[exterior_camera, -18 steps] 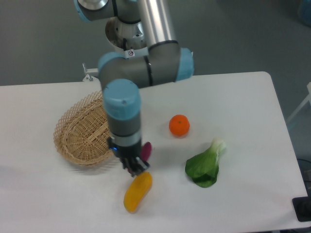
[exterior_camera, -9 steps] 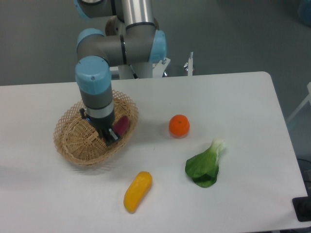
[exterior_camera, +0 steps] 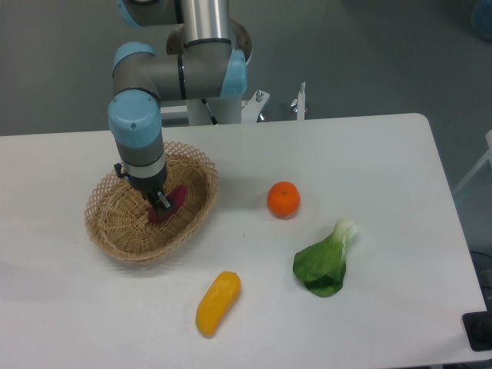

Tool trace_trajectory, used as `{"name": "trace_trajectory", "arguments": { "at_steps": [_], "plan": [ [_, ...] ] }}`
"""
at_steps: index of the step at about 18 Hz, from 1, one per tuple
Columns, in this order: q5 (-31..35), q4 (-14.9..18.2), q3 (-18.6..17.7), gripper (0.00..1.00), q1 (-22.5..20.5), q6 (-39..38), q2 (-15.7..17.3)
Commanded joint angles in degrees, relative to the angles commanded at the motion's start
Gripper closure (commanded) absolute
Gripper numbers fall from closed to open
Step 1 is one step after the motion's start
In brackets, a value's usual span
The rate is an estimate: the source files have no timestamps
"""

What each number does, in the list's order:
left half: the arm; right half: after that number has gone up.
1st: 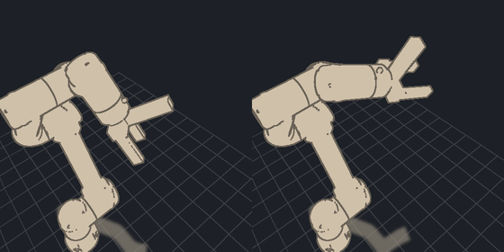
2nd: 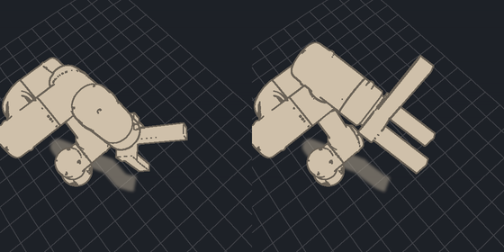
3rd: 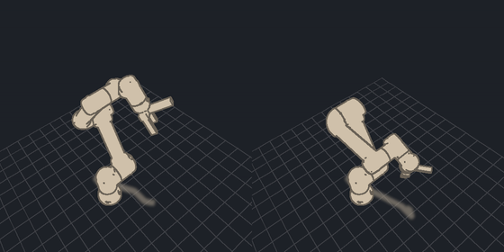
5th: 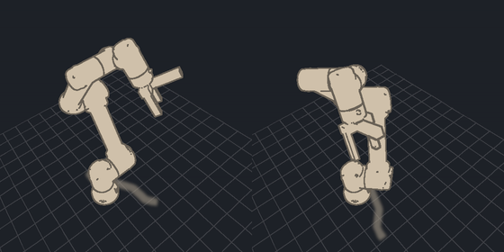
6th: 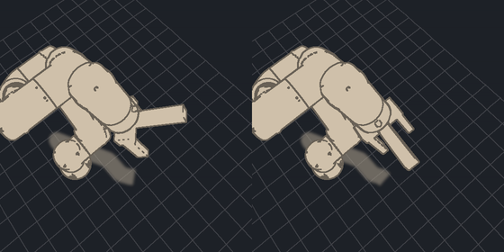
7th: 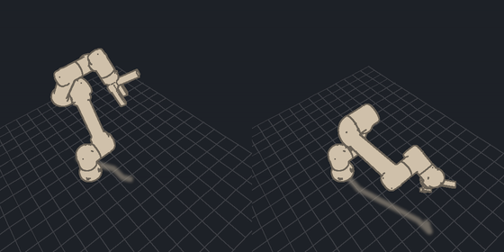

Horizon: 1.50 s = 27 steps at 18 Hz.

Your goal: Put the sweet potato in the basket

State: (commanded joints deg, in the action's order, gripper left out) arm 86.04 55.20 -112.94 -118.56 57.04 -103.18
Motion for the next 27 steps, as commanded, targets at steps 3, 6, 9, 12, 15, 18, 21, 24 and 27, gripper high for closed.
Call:
{"name": "trace_trajectory", "arguments": {
  "at_steps": [3,6,9,12,15,18,21,24,27],
  "plan": [
    [0.0,-0.09,0.35,0.08,-0.09,0.09,0.09],
    [0.0,-0.18,1.58,0.0,-0.52,0.09,0.26],
    [0.09,-0.87,2.19,0.0,-1.92,0.09,1.14],
    [0.61,-2.98,2.81,0.0,-4.13,0.17,1.67],
    [0.35,-3.08,3.69,0.0,-6.85,0.79,1.58],
    [0.35,-3.08,5.62,0.0,-10.01,1.75,1.67],
    [0.0,-2.64,7.55,0.0,-13.79,8.77,0.18],
    [-0.09,-2.73,9.13,0.0,-18.96,12.47,-1.23],
    [-0.09,-2.37,10.98,0.0,-22.66,20.01,-2.28]
  ]
}}
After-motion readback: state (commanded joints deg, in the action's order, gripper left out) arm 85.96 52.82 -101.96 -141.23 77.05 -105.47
